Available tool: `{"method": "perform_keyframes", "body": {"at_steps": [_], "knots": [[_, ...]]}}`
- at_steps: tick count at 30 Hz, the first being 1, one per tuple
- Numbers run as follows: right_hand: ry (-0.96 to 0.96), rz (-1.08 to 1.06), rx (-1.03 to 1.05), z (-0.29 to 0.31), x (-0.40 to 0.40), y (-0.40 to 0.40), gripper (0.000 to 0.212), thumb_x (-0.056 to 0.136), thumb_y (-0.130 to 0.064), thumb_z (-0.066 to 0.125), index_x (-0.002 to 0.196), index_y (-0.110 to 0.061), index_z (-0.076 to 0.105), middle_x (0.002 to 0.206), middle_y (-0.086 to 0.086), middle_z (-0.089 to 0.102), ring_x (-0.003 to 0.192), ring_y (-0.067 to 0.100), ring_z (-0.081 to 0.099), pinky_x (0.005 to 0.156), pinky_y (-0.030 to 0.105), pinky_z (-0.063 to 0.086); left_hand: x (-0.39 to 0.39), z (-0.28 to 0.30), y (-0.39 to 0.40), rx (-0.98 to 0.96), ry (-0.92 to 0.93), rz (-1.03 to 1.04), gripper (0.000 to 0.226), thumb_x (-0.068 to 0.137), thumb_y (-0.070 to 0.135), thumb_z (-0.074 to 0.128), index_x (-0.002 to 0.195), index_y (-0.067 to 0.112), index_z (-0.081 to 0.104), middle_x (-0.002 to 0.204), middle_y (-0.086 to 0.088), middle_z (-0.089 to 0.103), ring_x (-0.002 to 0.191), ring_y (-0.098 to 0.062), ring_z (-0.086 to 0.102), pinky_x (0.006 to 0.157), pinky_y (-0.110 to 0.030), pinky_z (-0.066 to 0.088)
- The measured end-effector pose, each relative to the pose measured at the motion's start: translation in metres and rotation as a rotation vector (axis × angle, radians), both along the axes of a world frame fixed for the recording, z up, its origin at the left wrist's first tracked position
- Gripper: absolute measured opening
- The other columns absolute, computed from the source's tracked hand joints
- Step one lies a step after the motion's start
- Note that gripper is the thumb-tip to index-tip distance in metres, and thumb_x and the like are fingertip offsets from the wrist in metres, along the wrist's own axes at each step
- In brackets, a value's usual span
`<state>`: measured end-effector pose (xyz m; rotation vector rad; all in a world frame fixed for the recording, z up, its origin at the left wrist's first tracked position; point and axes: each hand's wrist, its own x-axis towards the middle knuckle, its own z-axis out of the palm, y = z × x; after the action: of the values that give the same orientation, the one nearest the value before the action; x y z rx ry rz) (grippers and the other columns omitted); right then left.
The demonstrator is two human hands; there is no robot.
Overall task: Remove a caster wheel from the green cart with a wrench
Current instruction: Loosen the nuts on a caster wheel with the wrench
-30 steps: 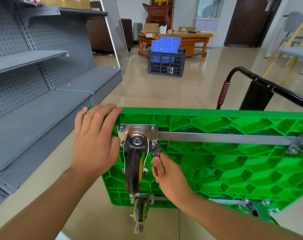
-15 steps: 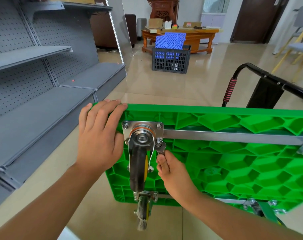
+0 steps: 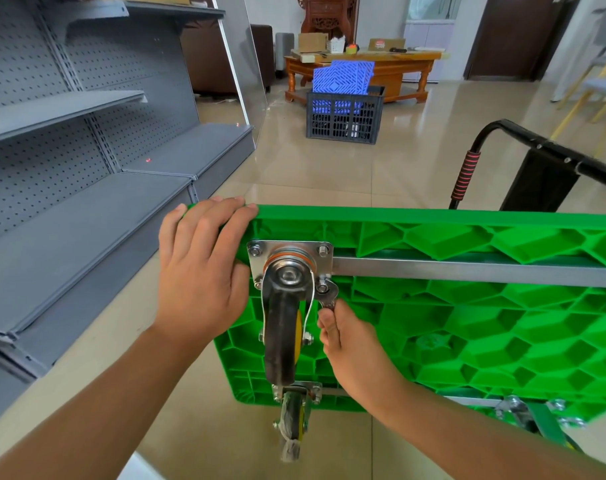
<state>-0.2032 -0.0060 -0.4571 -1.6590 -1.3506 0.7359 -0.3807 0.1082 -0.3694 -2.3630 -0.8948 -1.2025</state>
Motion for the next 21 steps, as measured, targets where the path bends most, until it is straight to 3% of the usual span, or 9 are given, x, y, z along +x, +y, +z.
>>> {"method": "perform_keyframes", "body": {"at_steps": [4,8,13,16,18,21], "knots": [[-0.043,0.003,0.003,0.004,0.0,-0.001,0.024,0.109,-0.016,0.034,0.09,-0.027,0.044,0.073,-0.009,0.046,0.058,-0.001,0.042,0.056,0.02,0.034,-0.001,0.0,0.001,0.004,0.007,0.009,0.057,0.081,0.009,0.046,0.136,0.007,0.058,0.135,-0.011,0.058,0.13,-0.034,0.048,0.117,-0.054,0.025],[-0.085,0.005,0.002,0.009,0.001,-0.002,0.02,0.109,-0.024,0.035,0.094,-0.016,0.047,0.069,-0.003,0.043,0.051,0.004,0.035,0.05,0.021,0.03,-0.001,-0.001,0.002,0.007,0.006,0.015,0.056,0.081,0.01,0.045,0.136,0.007,0.058,0.136,-0.01,0.058,0.13,-0.034,0.048,0.117,-0.054,0.025],[-0.2,0.004,-0.035,0.02,0.001,-0.006,0.029,0.108,-0.029,0.033,0.103,-0.005,0.049,0.067,-0.014,0.042,0.047,-0.006,0.05,0.046,0.016,0.036,0.0,-0.001,0.002,0.011,0.007,0.017,0.057,0.081,0.01,0.045,0.136,0.007,0.058,0.135,-0.01,0.059,0.13,-0.034,0.049,0.117,-0.054,0.025],[-0.273,-0.005,-0.027,0.024,0.003,-0.009,0.034,0.106,-0.037,0.028,0.1,-0.011,0.048,0.063,-0.002,0.048,0.042,0.008,0.036,0.044,0.029,0.03,-0.001,-0.001,0.001,0.012,0.008,0.018,0.057,0.08,0.01,0.046,0.136,0.007,0.058,0.135,-0.011,0.059,0.13,-0.034,0.049,0.118,-0.054,0.024],[-0.291,-0.006,-0.038,0.027,0.004,-0.011,0.033,0.106,-0.037,0.029,0.099,-0.011,0.047,0.061,-0.002,0.046,0.046,0.014,0.037,0.046,0.038,0.032,-0.001,-0.001,0.001,0.016,0.008,0.018,0.058,0.08,0.01,0.045,0.136,0.007,0.058,0.136,-0.011,0.059,0.13,-0.033,0.048,0.117,-0.053,0.024],[-0.344,0.002,-0.088,0.033,0.004,-0.012,0.027,0.107,-0.031,0.031,0.1,-0.011,0.047,0.061,-0.006,0.044,0.044,0.012,0.036,0.044,0.036,0.033,-0.001,-0.001,0.002,0.02,0.012,0.013,0.058,0.081,0.01,0.045,0.137,0.008,0.058,0.136,-0.01,0.059,0.13,-0.033,0.048,0.117,-0.052,0.024]]}}
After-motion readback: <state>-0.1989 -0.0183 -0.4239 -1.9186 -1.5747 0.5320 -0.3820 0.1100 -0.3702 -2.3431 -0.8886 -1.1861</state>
